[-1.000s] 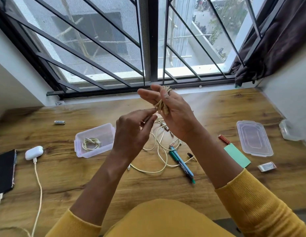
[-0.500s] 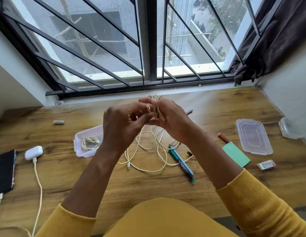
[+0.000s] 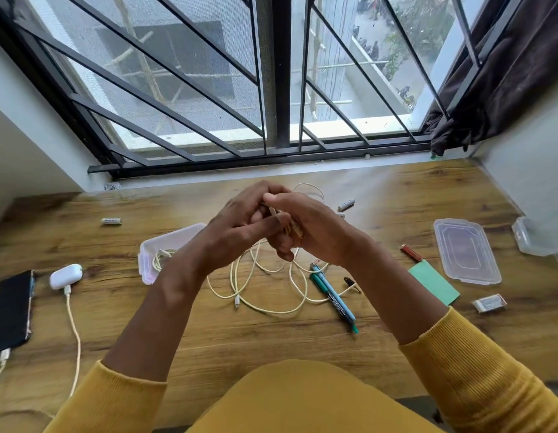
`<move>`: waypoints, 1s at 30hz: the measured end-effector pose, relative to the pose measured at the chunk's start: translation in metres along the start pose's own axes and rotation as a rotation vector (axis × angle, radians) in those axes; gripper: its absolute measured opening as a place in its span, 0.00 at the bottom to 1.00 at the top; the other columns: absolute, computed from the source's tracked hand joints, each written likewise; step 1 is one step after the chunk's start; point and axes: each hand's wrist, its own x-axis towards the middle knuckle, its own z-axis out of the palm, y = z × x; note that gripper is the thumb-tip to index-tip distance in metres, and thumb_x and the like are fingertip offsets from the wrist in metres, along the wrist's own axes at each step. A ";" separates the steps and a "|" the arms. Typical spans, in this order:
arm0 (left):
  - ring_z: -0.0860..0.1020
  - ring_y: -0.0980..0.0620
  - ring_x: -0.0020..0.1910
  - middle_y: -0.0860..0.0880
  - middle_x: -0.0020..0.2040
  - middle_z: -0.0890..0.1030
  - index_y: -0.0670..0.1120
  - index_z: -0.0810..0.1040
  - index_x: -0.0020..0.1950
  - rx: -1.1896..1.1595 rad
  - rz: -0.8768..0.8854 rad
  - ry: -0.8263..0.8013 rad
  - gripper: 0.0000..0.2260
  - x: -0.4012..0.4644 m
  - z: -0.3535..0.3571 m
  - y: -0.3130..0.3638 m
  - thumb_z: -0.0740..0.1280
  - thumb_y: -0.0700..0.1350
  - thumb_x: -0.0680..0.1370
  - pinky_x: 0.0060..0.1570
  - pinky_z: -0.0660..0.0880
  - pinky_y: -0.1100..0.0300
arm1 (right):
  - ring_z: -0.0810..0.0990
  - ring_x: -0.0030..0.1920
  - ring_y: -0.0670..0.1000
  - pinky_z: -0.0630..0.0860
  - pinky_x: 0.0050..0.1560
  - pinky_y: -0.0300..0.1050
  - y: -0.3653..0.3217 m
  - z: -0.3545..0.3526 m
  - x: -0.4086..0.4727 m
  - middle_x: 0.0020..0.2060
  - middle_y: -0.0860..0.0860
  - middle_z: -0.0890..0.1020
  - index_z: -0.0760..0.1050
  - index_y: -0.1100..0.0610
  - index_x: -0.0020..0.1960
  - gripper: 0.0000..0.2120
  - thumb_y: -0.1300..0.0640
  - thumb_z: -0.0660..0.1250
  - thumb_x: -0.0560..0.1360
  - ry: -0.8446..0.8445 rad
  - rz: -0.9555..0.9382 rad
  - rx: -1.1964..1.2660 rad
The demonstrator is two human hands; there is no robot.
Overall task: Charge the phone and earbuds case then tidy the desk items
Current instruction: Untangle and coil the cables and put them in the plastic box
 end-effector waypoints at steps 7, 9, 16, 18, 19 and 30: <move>0.80 0.53 0.34 0.52 0.38 0.79 0.48 0.70 0.56 0.289 0.138 0.324 0.18 -0.001 0.015 0.000 0.68 0.61 0.80 0.33 0.77 0.52 | 0.68 0.26 0.49 0.53 0.33 0.52 0.003 0.003 -0.001 0.24 0.52 0.70 0.76 0.66 0.50 0.24 0.48 0.53 0.87 0.005 0.050 0.159; 0.77 0.53 0.29 0.52 0.33 0.76 0.47 0.69 0.54 0.340 0.190 0.436 0.17 -0.001 0.021 0.001 0.67 0.60 0.80 0.30 0.72 0.59 | 0.67 0.26 0.51 0.49 0.36 0.56 0.006 0.003 -0.001 0.23 0.52 0.71 0.74 0.68 0.42 0.30 0.44 0.51 0.87 0.072 0.068 0.163; 0.72 0.53 0.28 0.52 0.29 0.72 0.47 0.72 0.46 0.477 0.105 0.643 0.16 0.011 0.033 -0.001 0.54 0.54 0.87 0.33 0.63 0.55 | 0.61 0.22 0.48 0.49 0.31 0.46 0.014 0.019 0.006 0.18 0.48 0.63 0.71 0.51 0.22 0.34 0.46 0.54 0.87 0.375 0.095 0.259; 0.73 0.53 0.29 0.52 0.28 0.72 0.47 0.71 0.44 0.475 0.057 0.643 0.15 0.015 0.034 -0.006 0.56 0.51 0.88 0.34 0.62 0.54 | 0.61 0.23 0.48 0.52 0.25 0.38 0.016 0.021 0.008 0.19 0.48 0.63 0.67 0.52 0.24 0.32 0.45 0.55 0.86 0.471 0.122 0.315; 0.73 0.54 0.30 0.52 0.28 0.71 0.47 0.70 0.43 0.475 0.034 0.643 0.15 0.016 0.035 -0.009 0.57 0.50 0.88 0.35 0.61 0.55 | 0.61 0.23 0.48 0.54 0.23 0.36 0.017 0.022 0.009 0.20 0.48 0.64 0.66 0.53 0.27 0.29 0.45 0.56 0.86 0.516 0.136 0.341; 0.81 0.41 0.33 0.48 0.38 0.82 0.50 0.76 0.52 0.124 -0.015 0.603 0.07 0.015 0.031 -0.020 0.61 0.50 0.86 0.34 0.78 0.38 | 0.62 0.23 0.45 0.53 0.21 0.35 0.013 0.019 0.004 0.24 0.48 0.67 0.69 0.55 0.35 0.20 0.49 0.59 0.84 0.441 0.189 0.498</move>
